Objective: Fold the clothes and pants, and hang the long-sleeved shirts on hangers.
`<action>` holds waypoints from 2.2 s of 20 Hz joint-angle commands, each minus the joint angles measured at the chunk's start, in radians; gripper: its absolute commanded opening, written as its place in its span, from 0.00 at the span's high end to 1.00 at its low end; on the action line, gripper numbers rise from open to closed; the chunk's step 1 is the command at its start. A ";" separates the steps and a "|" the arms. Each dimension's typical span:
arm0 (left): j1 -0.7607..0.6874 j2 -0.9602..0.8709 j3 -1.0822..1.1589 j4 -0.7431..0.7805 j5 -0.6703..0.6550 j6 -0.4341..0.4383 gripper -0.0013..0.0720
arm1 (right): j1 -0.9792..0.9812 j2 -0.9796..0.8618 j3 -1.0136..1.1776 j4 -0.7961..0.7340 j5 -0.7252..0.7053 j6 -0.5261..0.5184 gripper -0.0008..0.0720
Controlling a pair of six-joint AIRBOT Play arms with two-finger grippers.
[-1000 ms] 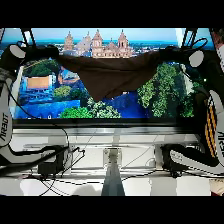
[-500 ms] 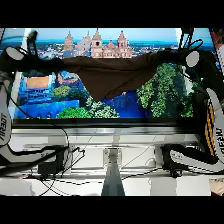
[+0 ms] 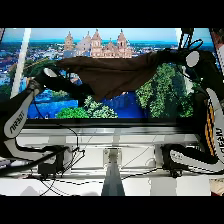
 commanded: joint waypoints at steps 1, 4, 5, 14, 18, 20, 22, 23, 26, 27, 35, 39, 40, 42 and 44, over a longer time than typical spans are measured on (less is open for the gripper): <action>-0.090 -0.028 -0.018 -0.050 0.061 0.003 0.03 | 0.000 0.000 0.001 0.001 0.000 0.000 0.97; -0.116 -0.046 -0.018 -0.050 0.072 0.003 0.15 | 0.000 0.000 0.001 0.001 0.003 0.000 0.97; -0.116 -0.050 -0.018 -0.050 0.083 0.003 0.31 | 0.000 0.000 0.001 0.002 0.004 0.000 0.97; -0.046 -0.050 0.042 -0.054 0.134 0.181 0.96 | 0.000 0.000 0.001 -0.001 0.051 -0.007 0.97; 0.018 -0.035 0.174 -0.054 0.130 0.180 0.96 | 0.000 0.027 0.001 -0.008 0.053 -0.008 0.97; 0.060 0.008 0.269 -0.054 0.130 0.180 0.96 | 0.000 0.075 0.001 -0.052 0.053 -0.007 0.97; 0.106 0.078 0.364 -0.054 0.130 0.180 0.96 | 0.000 0.145 0.001 -0.069 0.053 -0.009 0.97; 0.130 0.125 0.405 -0.054 0.131 0.180 0.97 | 0.000 0.187 0.001 -0.070 0.052 -0.009 0.97; 0.198 0.287 0.485 -0.054 0.150 0.180 0.96 | 0.000 0.343 0.001 -0.069 0.030 -0.009 0.97; 0.219 0.352 0.492 -0.054 0.181 0.180 0.97 | 0.000 0.402 0.001 -0.069 0.010 -0.009 0.97; 0.363 0.819 0.492 -0.022 0.508 0.179 0.97 | 0.000 0.844 0.034 0.001 -0.117 -0.009 0.97; 0.435 0.951 0.491 0.072 0.582 0.146 0.97 | 0.000 0.964 0.095 0.002 -0.071 -0.009 0.97; 0.452 0.973 0.491 0.091 0.583 0.132 0.97 | 0.000 0.979 0.114 0.002 -0.037 -0.009 0.97; 0.484 1.013 0.491 0.121 0.586 0.084 0.97 | 0.000 0.993 0.151 0.010 0.020 -0.009 0.97; 0.510 1.047 0.491 0.152 0.599 0.034 0.97 | 0.000 0.995 0.193 0.040 0.059 -0.009 0.97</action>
